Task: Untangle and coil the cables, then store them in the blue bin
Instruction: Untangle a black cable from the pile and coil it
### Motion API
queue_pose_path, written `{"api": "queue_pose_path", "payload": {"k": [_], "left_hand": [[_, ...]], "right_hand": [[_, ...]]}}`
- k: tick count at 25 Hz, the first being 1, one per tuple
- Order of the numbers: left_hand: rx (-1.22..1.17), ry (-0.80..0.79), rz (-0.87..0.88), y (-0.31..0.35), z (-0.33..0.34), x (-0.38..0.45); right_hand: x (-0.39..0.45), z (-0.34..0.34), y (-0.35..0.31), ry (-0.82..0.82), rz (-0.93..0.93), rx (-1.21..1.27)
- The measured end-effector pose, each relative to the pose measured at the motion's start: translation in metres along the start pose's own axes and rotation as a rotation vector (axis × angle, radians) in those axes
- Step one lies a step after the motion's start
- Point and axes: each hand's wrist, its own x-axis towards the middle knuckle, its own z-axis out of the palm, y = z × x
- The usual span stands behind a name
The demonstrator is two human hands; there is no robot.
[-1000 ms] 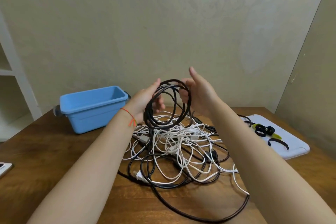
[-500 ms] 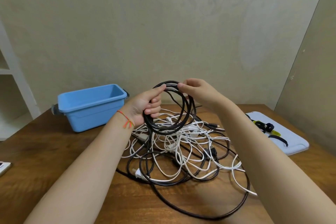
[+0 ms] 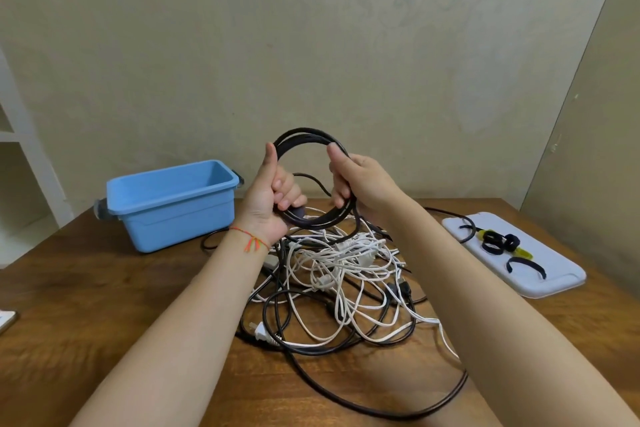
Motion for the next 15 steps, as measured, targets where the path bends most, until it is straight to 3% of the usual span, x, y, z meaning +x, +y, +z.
{"api": "queue_pose_path", "payload": {"k": [3, 6, 8, 11, 15], "left_hand": [[0.188, -0.127, -0.202, 0.009, -0.006, -0.003], [0.413, -0.142, -0.351, 0.019, 0.001, -0.002], [0.536, -0.086, -0.375, 0.024, 0.008, -0.001], [0.618, -0.005, -0.263, 0.03, 0.01, 0.005], [0.35, 0.169, -0.201, 0.044, 0.002, 0.008]], "right_hand": [[0.002, -0.005, -0.01, 0.047, 0.0, -0.214], [0.006, 0.001, -0.024, 0.022, -0.041, -0.827], [0.009, 0.012, -0.032, -0.045, -0.066, -1.065], [0.007, 0.015, -0.037, -0.09, -0.104, -0.925], [0.006, -0.021, -0.024, -0.133, -0.01, -0.51]]}}
